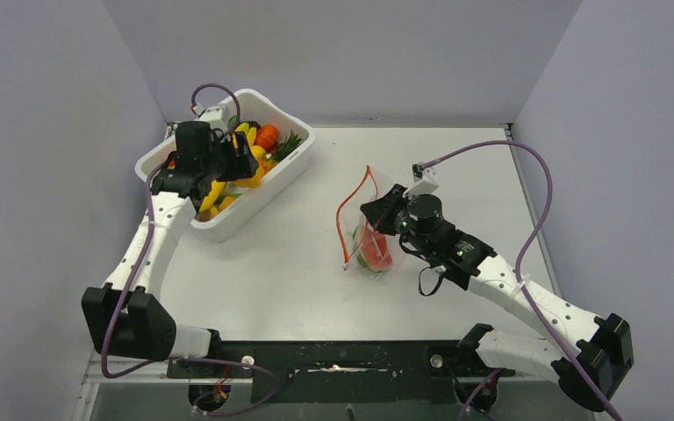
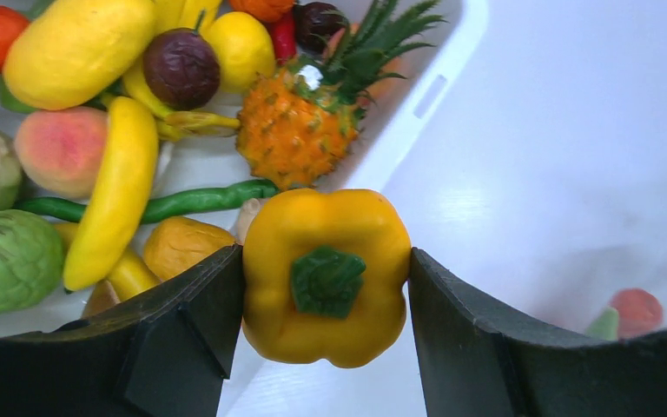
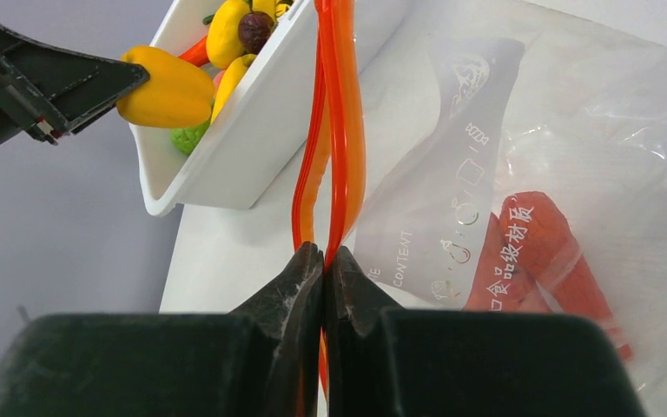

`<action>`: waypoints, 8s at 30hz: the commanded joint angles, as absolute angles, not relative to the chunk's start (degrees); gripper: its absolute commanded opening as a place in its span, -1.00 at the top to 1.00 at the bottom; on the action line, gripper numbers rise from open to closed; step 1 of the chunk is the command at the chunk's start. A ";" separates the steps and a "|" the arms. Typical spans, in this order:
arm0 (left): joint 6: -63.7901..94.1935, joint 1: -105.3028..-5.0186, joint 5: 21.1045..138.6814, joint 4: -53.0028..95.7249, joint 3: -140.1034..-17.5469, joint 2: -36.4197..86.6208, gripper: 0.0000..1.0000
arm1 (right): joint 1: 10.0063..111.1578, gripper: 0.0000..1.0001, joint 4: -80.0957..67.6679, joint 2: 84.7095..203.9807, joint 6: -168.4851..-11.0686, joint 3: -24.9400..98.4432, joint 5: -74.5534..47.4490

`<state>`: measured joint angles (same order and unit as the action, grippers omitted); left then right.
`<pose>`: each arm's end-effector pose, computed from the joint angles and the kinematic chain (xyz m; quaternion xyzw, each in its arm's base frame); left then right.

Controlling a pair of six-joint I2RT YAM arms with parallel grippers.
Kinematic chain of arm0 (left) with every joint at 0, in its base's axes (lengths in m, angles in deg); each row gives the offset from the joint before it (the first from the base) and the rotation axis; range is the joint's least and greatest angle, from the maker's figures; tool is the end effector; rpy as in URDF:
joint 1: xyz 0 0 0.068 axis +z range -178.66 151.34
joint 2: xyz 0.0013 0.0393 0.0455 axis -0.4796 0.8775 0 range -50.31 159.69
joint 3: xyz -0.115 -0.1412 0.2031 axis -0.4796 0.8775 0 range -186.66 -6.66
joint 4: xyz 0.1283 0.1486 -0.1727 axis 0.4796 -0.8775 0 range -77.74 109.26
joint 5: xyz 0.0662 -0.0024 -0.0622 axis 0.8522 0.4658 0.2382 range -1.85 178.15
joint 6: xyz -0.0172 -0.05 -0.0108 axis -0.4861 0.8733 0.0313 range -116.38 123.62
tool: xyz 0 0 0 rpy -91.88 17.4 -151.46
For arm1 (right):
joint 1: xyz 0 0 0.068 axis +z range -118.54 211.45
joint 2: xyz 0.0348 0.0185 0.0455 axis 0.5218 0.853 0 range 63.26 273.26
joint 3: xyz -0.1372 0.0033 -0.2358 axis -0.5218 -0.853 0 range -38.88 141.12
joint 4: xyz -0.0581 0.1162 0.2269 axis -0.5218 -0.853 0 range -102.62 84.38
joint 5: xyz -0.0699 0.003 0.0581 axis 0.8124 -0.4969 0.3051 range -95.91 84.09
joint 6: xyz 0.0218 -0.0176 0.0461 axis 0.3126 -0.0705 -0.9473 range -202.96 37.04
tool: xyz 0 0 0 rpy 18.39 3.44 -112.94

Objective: Place the food in the zip-top bag and seal the zipper
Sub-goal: Pick up the fake vegetable from the bin, then place the fake vegetable in the zipper food storage bag, then pick up the fake fruit from the bin, then place the fake fruit in the zipper food storage bag.

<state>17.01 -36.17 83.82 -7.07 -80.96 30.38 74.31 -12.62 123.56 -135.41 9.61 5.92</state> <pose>0.3164 -0.0443 0.3471 -0.0269 0.8767 -0.1195 0.4651 0.1840 0.1609 0.3164 0.1274 0.8010 0.3714 0.4519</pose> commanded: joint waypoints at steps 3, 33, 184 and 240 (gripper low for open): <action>22.61 -36.90 69.82 -0.69 -77.13 21.75 0.36 | 74.86 1.00 -7.62 124.44 -136.56 12.90 4.54; 46.18 -50.81 54.49 36.72 -53.78 13.44 0.43 | 75.45 1.00 -3.33 128.09 -138.64 16.11 0.06; 13.53 -24.48 86.88 -4.39 -88.15 51.02 0.52 | 74.83 1.00 -5.62 120.26 -132.20 11.61 1.30; 64.59 -50.15 48.07 52.99 -46.41 9.87 0.61 | 77.21 1.00 -2.10 127.18 -135.08 14.69 -2.76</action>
